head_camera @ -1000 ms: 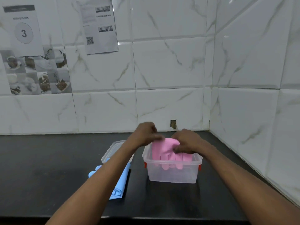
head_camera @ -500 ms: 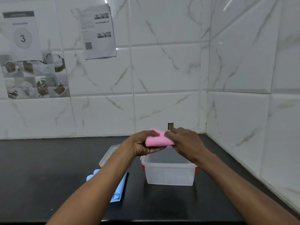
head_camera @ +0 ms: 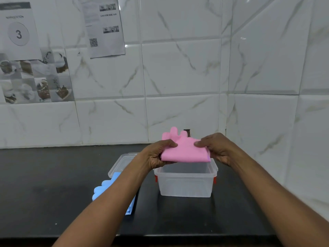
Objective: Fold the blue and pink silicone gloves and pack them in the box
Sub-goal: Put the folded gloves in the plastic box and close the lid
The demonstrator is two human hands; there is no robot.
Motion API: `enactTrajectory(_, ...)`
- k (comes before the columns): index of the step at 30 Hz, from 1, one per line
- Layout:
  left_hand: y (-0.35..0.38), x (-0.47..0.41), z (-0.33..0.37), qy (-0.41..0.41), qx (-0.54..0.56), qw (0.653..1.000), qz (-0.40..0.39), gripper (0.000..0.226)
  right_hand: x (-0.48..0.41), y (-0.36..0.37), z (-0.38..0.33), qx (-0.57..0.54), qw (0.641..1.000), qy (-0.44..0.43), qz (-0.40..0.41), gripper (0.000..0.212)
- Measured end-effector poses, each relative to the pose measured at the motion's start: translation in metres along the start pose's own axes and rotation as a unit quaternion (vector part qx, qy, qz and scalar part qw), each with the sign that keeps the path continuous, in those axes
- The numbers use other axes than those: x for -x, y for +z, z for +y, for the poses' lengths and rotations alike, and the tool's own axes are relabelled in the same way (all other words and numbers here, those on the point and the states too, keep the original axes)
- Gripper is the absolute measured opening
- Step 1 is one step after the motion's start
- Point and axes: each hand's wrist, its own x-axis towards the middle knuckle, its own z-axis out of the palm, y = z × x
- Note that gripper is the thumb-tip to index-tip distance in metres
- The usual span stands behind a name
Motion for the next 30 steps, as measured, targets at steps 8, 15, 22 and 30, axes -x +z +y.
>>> enactTrajectory(8,0.006,-0.025,-0.010,-0.118,-0.288,0.947,0.081,0.045,-0.018,0.025,0.011,0.363,0.930,0.053,0.040,0.021)
enactTrajectory(15,0.020,-0.025,-0.006,-0.206,-0.478,0.852,0.065,0.057,-0.020,0.059,0.022,0.606,0.791,0.080,0.006,0.039)
enactTrajectory(22,0.027,-0.030,-0.025,-0.133,-0.698,0.698,0.087,0.026,-0.021,0.065,0.053,0.621,0.777,0.097,-0.044,0.092)
enactTrajectory(30,0.027,-0.030,-0.048,0.112,-0.804,0.558,0.173,0.024,-0.014,0.061,0.050,0.670,0.742,-0.028,-0.008,0.069)
